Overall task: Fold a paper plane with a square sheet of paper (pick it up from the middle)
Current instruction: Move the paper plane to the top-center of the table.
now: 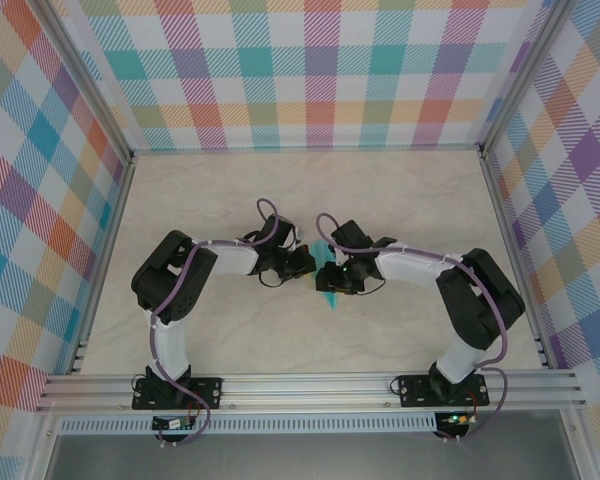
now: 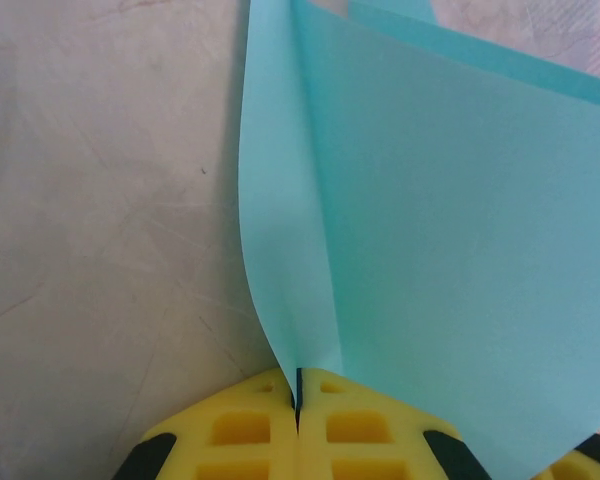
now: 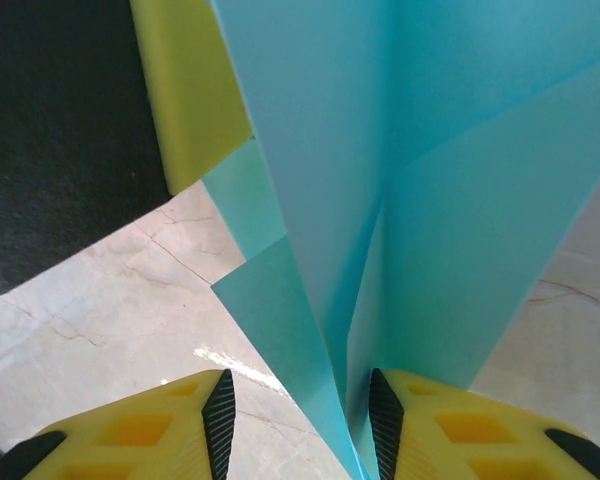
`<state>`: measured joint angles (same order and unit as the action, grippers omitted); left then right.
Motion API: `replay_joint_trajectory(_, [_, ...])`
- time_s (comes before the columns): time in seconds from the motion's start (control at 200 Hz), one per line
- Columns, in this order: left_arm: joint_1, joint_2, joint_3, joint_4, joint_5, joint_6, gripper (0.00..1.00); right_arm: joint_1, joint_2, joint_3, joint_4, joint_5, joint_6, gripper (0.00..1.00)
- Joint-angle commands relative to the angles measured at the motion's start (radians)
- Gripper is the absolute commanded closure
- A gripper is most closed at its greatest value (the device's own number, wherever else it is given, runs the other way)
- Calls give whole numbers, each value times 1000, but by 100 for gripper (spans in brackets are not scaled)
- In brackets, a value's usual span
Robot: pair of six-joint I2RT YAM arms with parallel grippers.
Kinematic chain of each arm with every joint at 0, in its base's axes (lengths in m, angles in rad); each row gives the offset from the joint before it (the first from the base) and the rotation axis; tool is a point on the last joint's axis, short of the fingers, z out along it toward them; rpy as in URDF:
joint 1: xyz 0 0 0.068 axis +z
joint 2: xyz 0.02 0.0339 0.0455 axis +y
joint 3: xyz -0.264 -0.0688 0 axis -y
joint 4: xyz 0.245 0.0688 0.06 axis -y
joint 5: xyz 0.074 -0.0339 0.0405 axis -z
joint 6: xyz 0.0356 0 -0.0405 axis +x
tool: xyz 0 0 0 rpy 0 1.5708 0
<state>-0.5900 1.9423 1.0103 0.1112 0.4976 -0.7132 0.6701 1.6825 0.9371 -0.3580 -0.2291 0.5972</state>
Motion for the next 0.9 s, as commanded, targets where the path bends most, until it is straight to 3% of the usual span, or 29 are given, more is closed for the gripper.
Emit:
replay_joint_trajectory(0.0, [7,49,3,15,-39,13,100,18,34,39,-46,87,-32,60])
replay_joint_trajectory(0.17, [7,47,-1,14,-41,14,100,35,61,63,-70,163,-38,62])
replay_joint_trajectory(0.425, [7,42,-5,15,-43,15,100,40,49,71,-53,179,-27,66])
replay_joint_trajectory(0.725, [7,35,-6,8,-44,14,100,40,64,81,-53,200,-7,83])
replay_joint_trajectory(0.83, [7,18,3,-13,-50,12,93,40,75,88,-57,206,-5,91])
replay_joint_trajectory(0.9, [9,-11,11,-26,-61,2,83,42,68,91,-72,235,2,97])
